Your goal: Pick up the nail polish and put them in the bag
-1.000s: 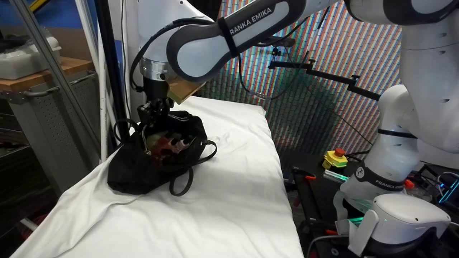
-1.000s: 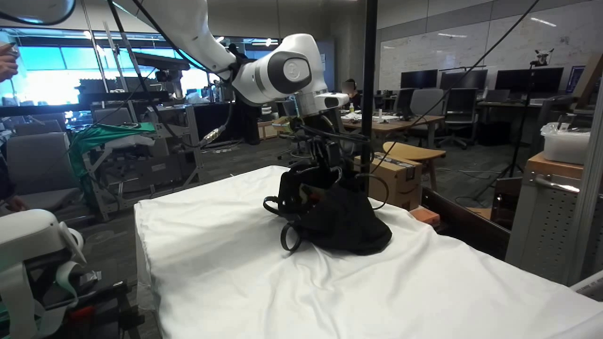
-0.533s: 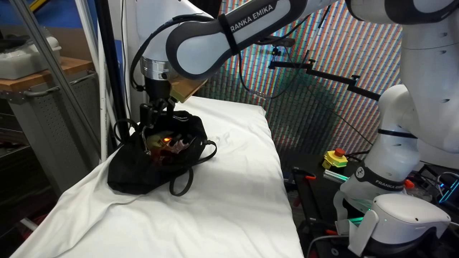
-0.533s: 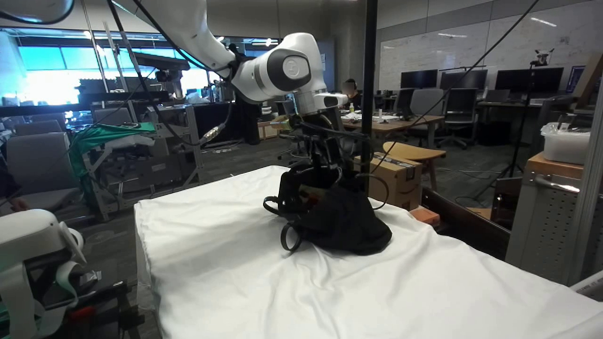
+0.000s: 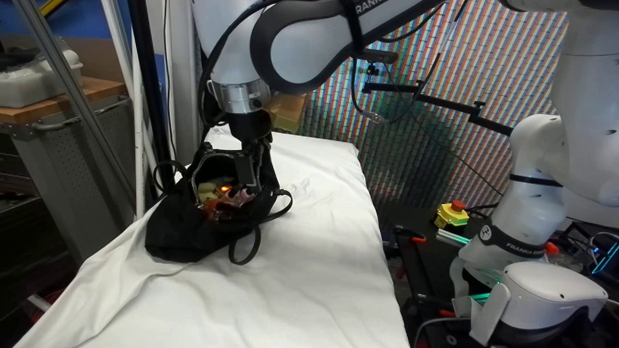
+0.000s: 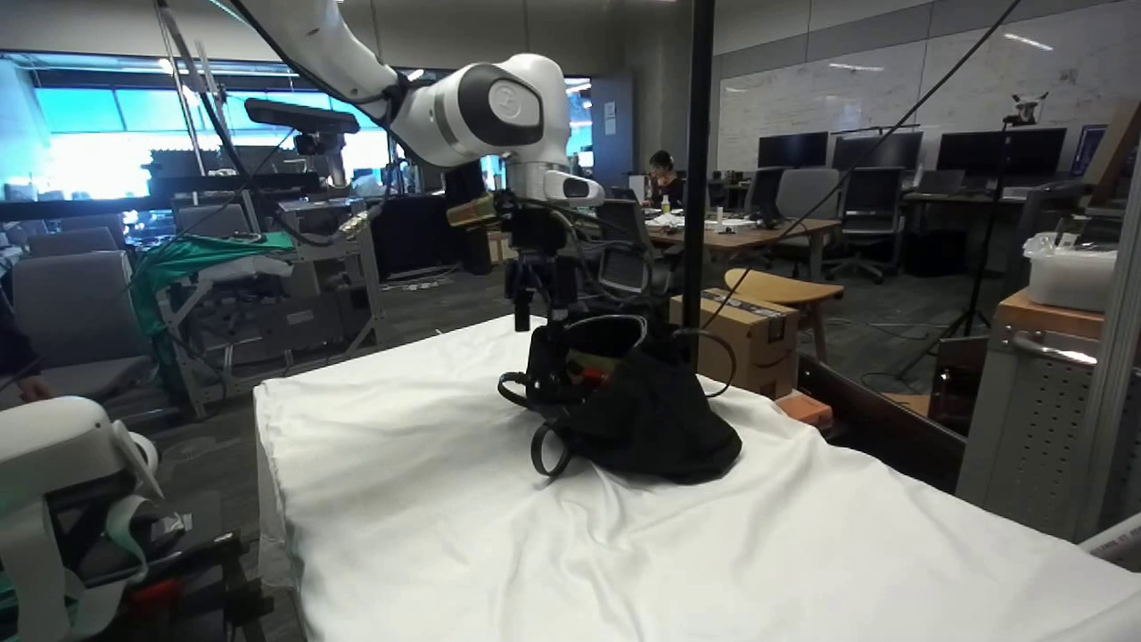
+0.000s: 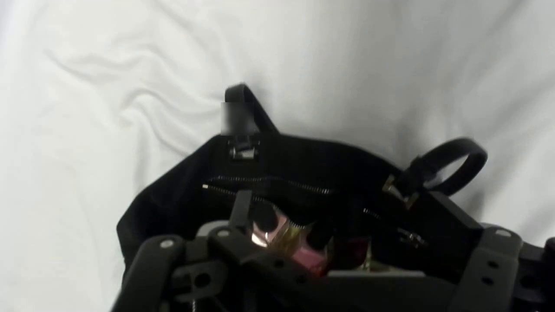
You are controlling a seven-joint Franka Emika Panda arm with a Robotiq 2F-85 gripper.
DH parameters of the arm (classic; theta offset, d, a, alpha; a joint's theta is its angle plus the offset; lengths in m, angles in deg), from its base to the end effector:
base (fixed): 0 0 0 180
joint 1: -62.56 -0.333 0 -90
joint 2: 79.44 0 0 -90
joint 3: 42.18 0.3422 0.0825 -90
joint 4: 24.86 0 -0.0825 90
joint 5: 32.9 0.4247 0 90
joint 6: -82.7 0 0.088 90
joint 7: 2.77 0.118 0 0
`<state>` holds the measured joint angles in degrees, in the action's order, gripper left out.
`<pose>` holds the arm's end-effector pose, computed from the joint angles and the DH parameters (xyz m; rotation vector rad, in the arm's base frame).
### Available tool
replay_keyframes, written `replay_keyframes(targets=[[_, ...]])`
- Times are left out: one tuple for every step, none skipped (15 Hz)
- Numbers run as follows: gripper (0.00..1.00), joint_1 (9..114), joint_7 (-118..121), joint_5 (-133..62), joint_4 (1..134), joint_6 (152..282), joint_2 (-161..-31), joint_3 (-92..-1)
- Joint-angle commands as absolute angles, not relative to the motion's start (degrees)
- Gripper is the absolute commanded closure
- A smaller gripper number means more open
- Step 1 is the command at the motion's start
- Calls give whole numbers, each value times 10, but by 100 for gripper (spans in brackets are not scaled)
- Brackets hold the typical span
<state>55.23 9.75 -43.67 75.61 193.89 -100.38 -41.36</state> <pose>0.6666 0.0800 0.3416 2.9412 0.0103 -0.2149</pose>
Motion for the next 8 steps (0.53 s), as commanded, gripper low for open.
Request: replay_keyframes(targets=[[0,551,75,-422,873,1903,-892,-395],[0,549,84,-420,905,1897,-863,-390],[0,549,88,-414,936,1894,-835,-384],[0,549,92,-408,969,1896,-807,-379],[0,550,94,-401,1003,1903,-779,-375],[0,550,104,-394,1035,1921,-752,-371],[0,550,108,-387,1067,1936,-725,-367],[0,551,113,-384,1099,1963,-699,-365]])
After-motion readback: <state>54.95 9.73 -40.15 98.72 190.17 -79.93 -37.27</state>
